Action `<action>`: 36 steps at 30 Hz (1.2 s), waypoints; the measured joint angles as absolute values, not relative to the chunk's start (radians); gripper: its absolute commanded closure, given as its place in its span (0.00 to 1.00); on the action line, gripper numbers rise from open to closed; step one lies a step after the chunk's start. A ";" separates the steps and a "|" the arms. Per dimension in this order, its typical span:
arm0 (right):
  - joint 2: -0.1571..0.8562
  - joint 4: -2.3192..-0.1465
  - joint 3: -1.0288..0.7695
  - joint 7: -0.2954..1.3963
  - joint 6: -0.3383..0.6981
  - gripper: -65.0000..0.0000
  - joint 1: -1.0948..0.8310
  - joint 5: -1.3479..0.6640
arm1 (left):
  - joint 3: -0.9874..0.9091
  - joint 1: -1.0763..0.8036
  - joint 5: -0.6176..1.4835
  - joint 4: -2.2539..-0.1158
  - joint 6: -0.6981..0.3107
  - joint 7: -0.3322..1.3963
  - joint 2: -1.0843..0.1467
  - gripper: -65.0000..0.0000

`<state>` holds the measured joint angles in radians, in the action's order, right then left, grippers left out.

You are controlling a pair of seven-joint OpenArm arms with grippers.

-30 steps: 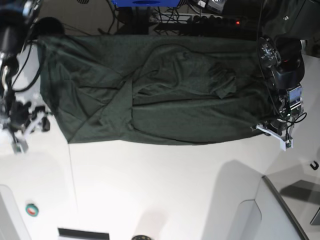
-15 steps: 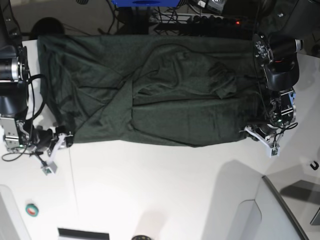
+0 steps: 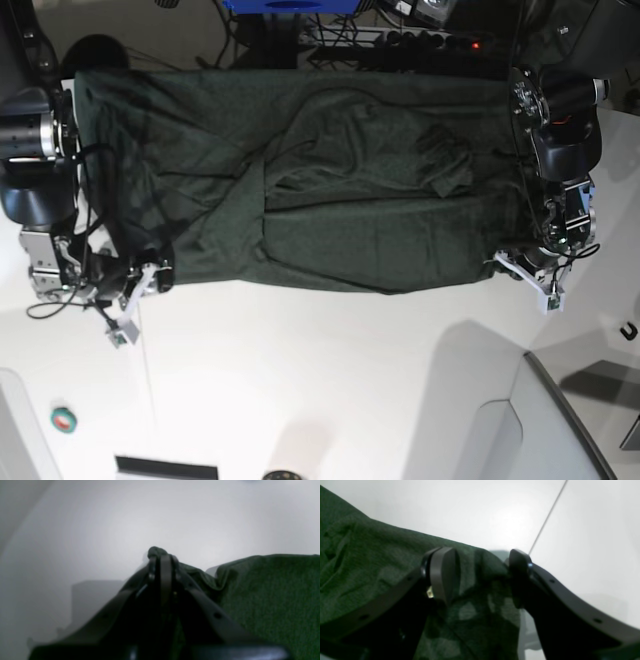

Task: Layout the t-shirt on the table in an organized manner, then fold the t-shirt properly
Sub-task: 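Lift the shirt edge with both grippers and fold it over lengthwise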

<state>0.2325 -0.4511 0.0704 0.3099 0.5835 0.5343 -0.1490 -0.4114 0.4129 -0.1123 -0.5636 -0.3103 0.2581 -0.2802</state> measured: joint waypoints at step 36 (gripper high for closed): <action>0.344 -0.727 0.069 0.332 0.583 0.99 0.488 -0.141 | -0.410 0.463 -0.109 -0.842 -0.313 0.412 -0.232 1.00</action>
